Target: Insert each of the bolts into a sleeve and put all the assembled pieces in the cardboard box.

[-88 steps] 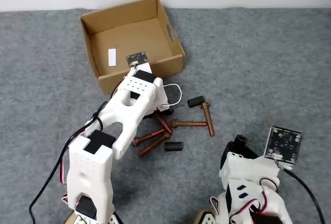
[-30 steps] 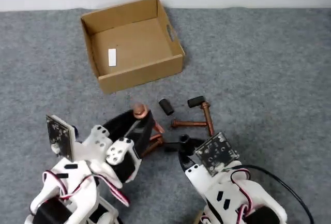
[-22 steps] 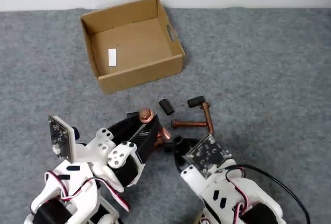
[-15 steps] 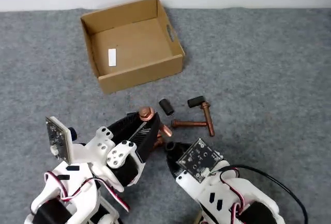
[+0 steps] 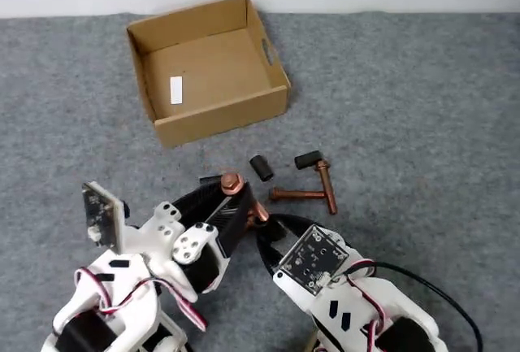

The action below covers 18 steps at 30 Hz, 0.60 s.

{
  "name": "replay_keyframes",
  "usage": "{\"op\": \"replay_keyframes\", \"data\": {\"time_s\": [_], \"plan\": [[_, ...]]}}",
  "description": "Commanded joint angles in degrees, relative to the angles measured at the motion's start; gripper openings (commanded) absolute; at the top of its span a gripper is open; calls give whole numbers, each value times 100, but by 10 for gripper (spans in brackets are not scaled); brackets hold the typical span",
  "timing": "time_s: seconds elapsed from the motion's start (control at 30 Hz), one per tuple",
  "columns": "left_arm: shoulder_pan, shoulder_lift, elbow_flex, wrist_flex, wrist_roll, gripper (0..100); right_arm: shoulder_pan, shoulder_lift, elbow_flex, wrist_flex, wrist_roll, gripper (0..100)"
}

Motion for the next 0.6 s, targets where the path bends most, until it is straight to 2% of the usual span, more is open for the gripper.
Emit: {"op": "replay_keyframes", "data": {"time_s": [0.0, 0.17, 0.47, 0.57], "plan": [[9, -62, 13, 0, 44, 4, 40, -40, -62, -171, 79, 9], [9, -62, 22, -26, 44, 4, 444, -40, -62, -532, 88, 9], [44, -62, 497, -26, 44, 4, 435, -22, -62, -611, 88, 9], [352, -62, 673, 9, 9, 4, 426, -22, -53, -611, 88, 9]]}}
